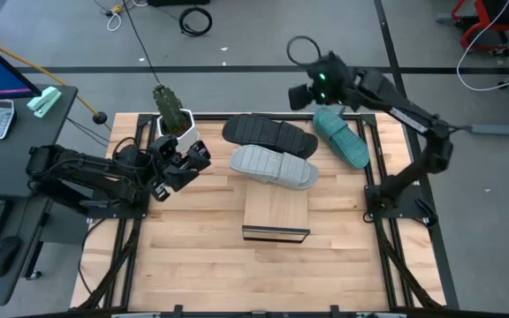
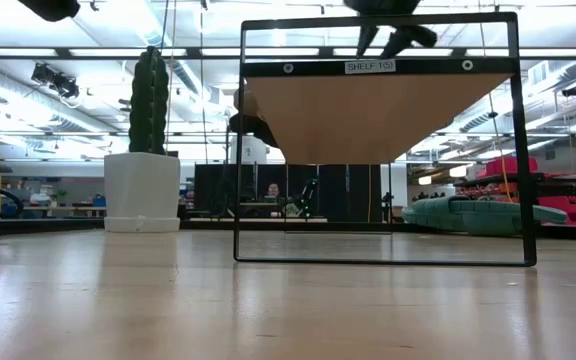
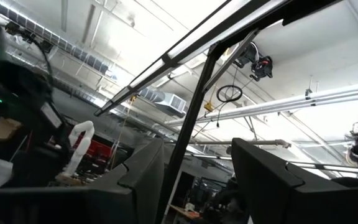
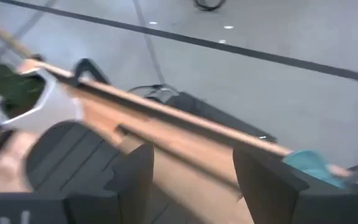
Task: Pick and place slides into the shelf
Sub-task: Put the green slides on the shelf
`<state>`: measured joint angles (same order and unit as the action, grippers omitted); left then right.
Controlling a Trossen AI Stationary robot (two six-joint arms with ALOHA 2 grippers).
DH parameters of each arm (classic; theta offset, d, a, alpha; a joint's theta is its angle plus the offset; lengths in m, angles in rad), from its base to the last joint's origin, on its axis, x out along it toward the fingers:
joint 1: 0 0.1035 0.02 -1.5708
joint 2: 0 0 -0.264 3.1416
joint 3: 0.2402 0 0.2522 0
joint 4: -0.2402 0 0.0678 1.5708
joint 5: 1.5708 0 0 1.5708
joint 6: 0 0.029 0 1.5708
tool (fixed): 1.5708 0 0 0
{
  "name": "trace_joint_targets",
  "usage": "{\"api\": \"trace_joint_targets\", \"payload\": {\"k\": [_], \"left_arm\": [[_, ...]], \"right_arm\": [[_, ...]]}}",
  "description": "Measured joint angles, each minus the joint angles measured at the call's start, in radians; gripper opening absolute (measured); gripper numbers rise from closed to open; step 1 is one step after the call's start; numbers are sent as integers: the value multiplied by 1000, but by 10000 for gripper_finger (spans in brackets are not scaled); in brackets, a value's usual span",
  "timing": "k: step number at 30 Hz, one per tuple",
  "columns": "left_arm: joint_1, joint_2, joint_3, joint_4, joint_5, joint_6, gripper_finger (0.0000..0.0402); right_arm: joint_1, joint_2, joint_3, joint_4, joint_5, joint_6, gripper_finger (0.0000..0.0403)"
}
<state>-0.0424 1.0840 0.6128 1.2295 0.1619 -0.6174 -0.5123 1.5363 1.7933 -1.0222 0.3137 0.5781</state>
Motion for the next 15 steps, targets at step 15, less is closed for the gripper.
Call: {"api": "trace_joint_targets", "payload": {"k": [15], "left_arm": [[0, 0, 0, 17, 1, -1, 191]], "right_arm": [[-141, 269, 284, -228, 94, -104, 147]]}}
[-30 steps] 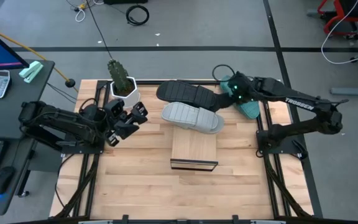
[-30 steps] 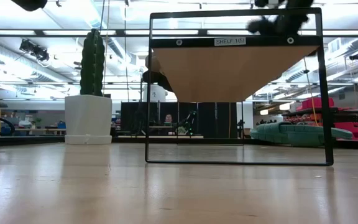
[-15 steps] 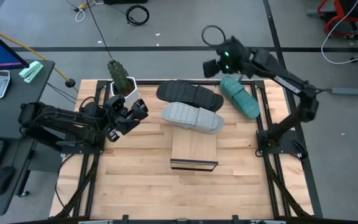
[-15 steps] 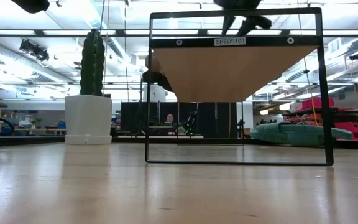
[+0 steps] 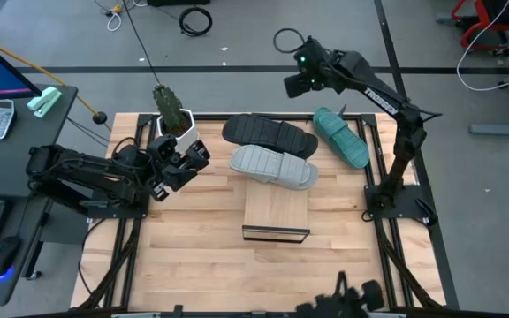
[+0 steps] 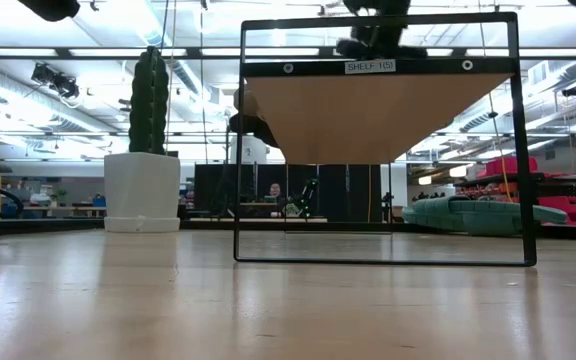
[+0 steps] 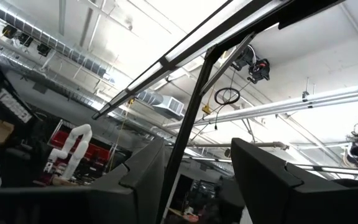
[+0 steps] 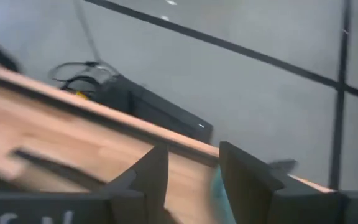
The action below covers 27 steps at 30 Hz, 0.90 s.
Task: Pick and place slides into the shelf
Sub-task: Put the green slides on the shelf
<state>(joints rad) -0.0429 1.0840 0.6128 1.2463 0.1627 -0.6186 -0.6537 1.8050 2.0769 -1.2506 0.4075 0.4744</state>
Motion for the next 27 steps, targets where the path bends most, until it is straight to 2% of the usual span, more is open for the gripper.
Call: {"api": "trace_joint_targets", "payload": {"k": [4, 10, 22, 27], "left_arm": [[0, 0, 0, -1, 0, 1, 192], [0, 0, 0, -1, 0, 2, 196], [0, 0, 0, -1, 0, 13, 193], [0, 0, 0, -1, 0, 14, 196]], "right_arm": [[-93, -1, -8, -5, -32, -4, 132], [-207, -7, -8, -19, -94, -23, 132], [-342, 47, -10, -146, -147, -24, 135], [-392, 82, -10, -202, -204, -26, 135]]}}
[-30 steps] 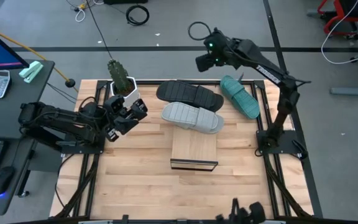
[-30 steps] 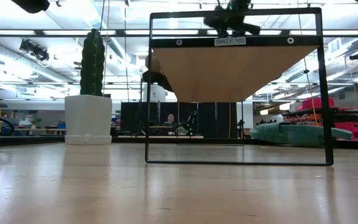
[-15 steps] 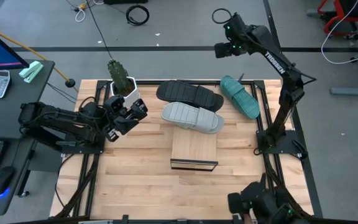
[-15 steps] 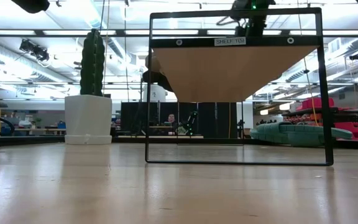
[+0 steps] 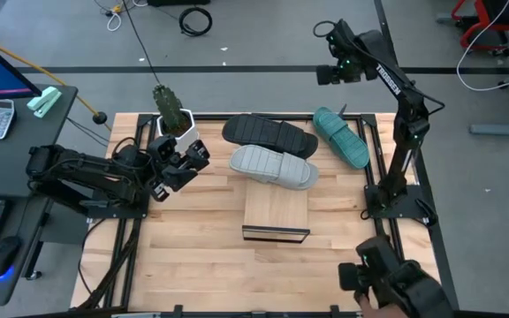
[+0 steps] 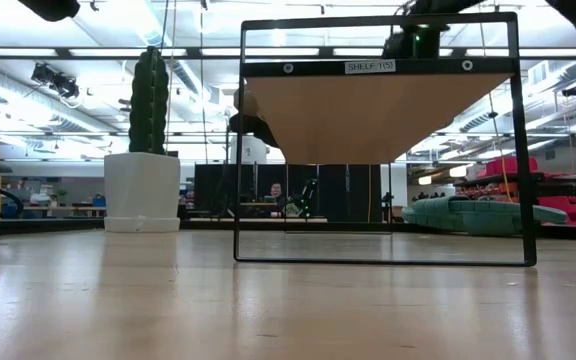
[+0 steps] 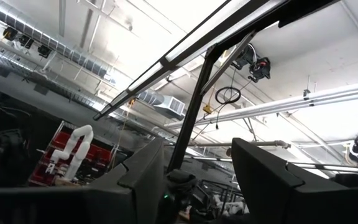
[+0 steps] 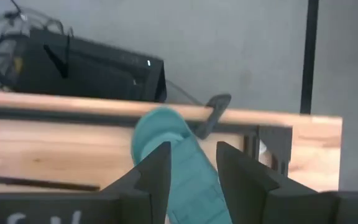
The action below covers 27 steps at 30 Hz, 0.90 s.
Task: Pick and place slides into the shelf
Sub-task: Put the green slides on the shelf
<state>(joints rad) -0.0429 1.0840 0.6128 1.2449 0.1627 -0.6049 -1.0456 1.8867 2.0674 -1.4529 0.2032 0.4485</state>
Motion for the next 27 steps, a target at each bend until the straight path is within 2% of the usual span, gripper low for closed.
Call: {"api": "trace_joint_targets", "payload": {"k": [16, 27], "left_arm": [[0, 0, 0, 0, 0, 23, 193], [0, 0, 0, 0, 0, 26, 197]], "right_arm": [[-78, 125, 0, -120, -46, -23, 135], [-86, 166, -1, -118, -86, -27, 135]]}}
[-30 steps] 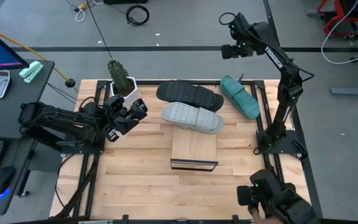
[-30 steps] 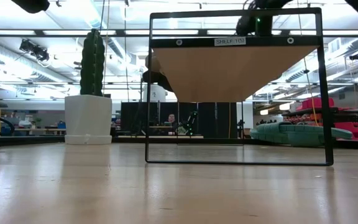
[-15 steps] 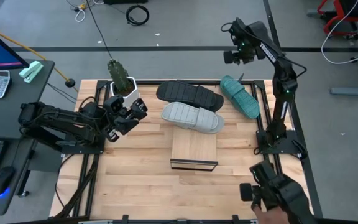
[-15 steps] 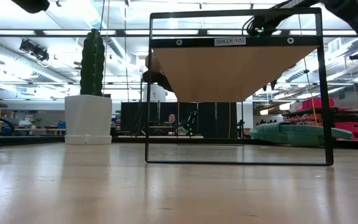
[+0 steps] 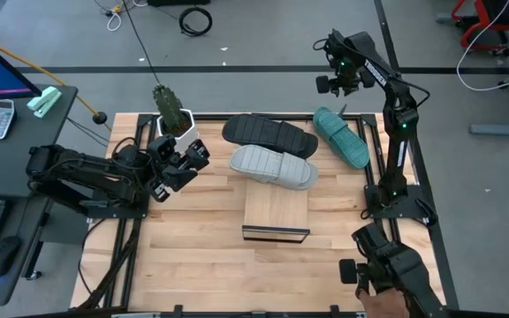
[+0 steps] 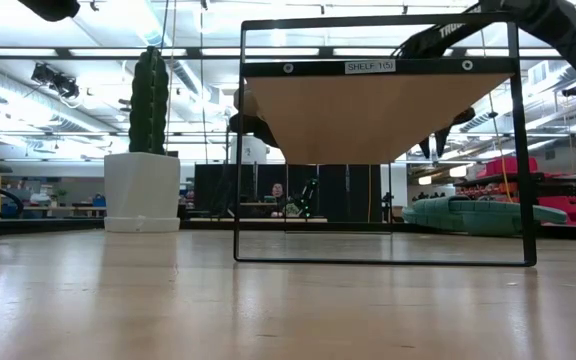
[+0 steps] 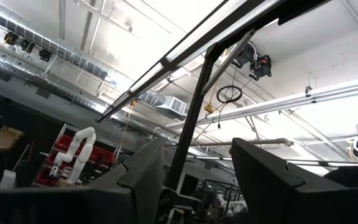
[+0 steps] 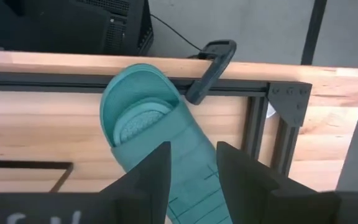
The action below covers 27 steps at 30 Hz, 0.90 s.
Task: Pick and place slides into the shelf
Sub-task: Put the green slides on the shelf
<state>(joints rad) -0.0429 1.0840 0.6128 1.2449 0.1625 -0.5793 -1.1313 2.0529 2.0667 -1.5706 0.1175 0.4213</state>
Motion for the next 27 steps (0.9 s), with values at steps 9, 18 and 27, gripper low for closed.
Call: {"api": "trace_joint_targets", "payload": {"k": [9, 18, 27], "left_arm": [[0, 0, 0, 0, 0, 15, 191], [0, 0, 0, 0, 0, 14, 192], [1, 0, 0, 0, 0, 7, 196]], "right_arm": [[-21, -59, -225, 2, -6, -32, 174], [-3, -114, -388, 142, -50, -36, 246], [-3, -118, -469, 213, -51, 41, 285]]}}
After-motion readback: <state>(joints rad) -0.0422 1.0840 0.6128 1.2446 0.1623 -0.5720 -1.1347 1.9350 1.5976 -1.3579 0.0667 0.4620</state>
